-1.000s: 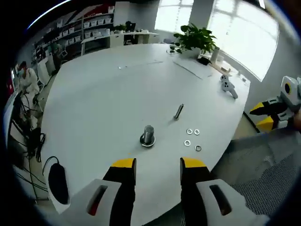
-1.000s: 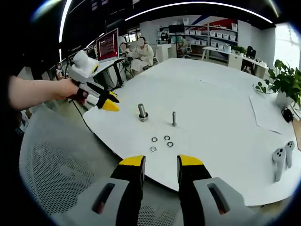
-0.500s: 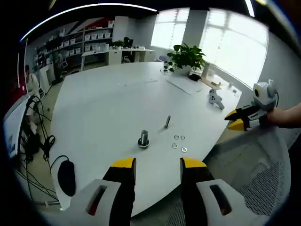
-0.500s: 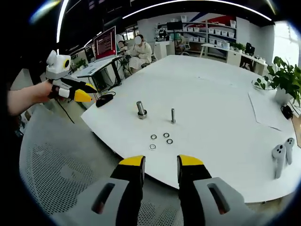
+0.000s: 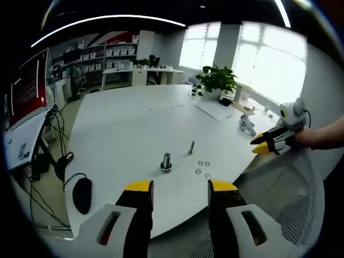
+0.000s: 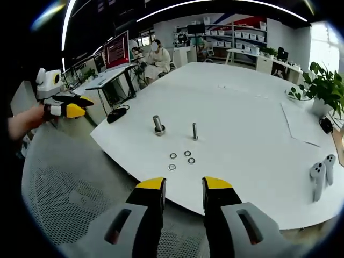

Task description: Place the washer onto the threaded stud by aligning its center hole with the stud, sliding it down to the base, and recovering from edge contact or off-axis alignment until the washer reaches the visible bottom stop.

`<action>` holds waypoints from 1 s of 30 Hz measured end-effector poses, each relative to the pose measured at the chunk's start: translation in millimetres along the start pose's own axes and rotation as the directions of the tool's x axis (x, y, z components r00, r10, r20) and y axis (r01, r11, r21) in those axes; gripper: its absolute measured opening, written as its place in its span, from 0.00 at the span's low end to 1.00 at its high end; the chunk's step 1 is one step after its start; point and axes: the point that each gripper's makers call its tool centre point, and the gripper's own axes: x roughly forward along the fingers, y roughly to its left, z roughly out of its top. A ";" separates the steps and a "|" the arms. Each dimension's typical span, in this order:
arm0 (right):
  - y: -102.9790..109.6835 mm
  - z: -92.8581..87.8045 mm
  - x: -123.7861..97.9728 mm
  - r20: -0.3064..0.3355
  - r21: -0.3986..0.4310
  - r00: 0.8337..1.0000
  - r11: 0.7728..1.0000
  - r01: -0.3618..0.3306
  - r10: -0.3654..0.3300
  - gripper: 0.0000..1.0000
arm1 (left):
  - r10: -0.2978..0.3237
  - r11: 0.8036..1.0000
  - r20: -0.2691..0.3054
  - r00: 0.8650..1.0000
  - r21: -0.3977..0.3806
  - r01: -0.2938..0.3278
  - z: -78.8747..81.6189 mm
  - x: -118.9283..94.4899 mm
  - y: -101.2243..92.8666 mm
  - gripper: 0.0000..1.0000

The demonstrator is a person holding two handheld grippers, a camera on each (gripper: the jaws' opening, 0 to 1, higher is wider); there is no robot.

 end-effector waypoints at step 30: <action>-4.2 -6.9 1.9 -0.037 -0.007 0.999 1.000 0.009 -0.009 0.30 | -0.040 0.999 -0.018 0.999 -0.020 0.039 -24.4 0.3 -5.4 0.25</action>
